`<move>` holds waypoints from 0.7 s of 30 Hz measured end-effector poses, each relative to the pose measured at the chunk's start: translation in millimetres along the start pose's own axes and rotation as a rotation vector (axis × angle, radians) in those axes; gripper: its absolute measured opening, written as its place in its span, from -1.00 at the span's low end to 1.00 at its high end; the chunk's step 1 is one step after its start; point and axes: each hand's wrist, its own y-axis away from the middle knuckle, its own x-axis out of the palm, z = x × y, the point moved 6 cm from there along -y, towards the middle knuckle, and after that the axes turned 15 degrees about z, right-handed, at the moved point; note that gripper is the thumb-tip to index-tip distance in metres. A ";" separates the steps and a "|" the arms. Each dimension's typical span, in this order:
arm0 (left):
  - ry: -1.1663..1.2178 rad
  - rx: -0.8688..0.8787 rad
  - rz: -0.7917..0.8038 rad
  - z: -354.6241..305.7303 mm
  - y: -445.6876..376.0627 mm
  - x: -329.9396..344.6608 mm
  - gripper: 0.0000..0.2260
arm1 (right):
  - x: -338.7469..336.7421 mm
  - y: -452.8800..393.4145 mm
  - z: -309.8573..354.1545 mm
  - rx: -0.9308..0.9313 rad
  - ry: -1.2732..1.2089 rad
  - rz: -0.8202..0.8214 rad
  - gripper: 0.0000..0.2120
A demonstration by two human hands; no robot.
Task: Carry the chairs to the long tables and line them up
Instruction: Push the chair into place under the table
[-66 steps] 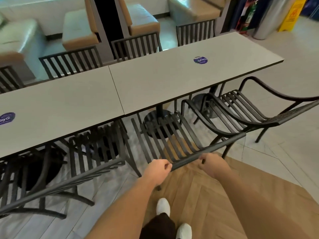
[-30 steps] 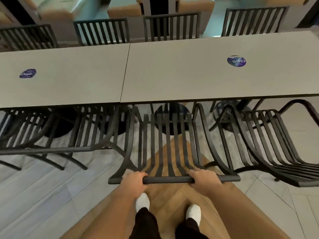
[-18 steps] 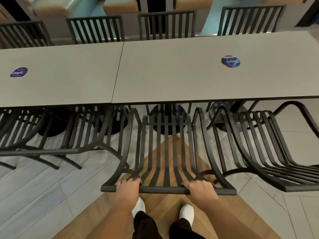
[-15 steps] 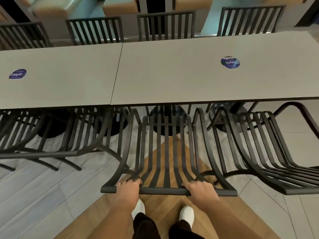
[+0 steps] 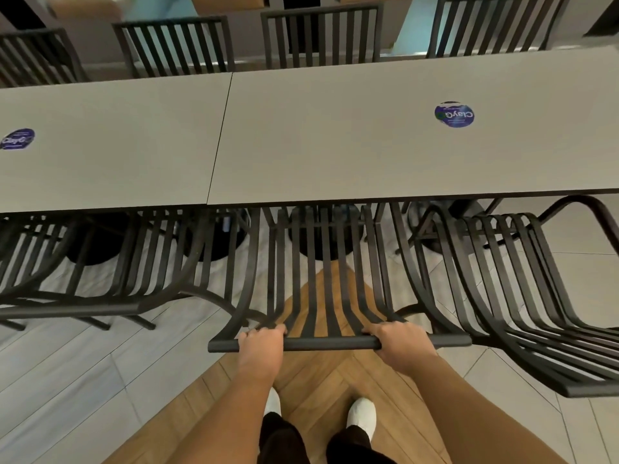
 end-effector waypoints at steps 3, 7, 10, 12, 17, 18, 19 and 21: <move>-0.005 0.002 -0.002 -0.6 -6.9 -4.8 -0.58 | -5.4 -5.6 -2.9 -0.001 0.002 -0.005 -0.66; -0.017 -0.013 0.000 -0.8 -10.6 -7.4 -0.57 | -8.7 -9.2 -5.1 -0.001 -0.010 -0.009 -0.68; -0.008 -0.011 0.010 -1.4 -13.4 -8.6 -0.57 | -11.1 -11.0 -5.2 0.005 -0.007 -0.007 -0.67; -0.004 -0.006 0.003 -2.3 -15.3 -12.0 -0.57 | -15.2 -12.4 -5.5 0.000 -0.005 -0.007 -0.66; -0.013 -0.003 -0.020 -3.0 -23.0 -22.5 -0.60 | -26.8 -18.4 -8.5 -0.011 0.011 -0.020 -0.67; -0.013 -0.003 -0.022 -3.2 -25.1 -24.9 -0.60 | -29.4 -20.0 -9.2 -0.011 0.015 -0.024 -0.67; -0.015 -0.005 -0.023 -3.5 -27.5 -27.8 -0.60 | -32.5 -22.1 -10.0 -0.012 0.017 -0.030 -0.68; -0.005 -0.003 -0.019 -4.4 -32.4 -33.4 -0.58 | -39.1 -27.3 -12.4 -0.015 0.022 -0.029 -0.68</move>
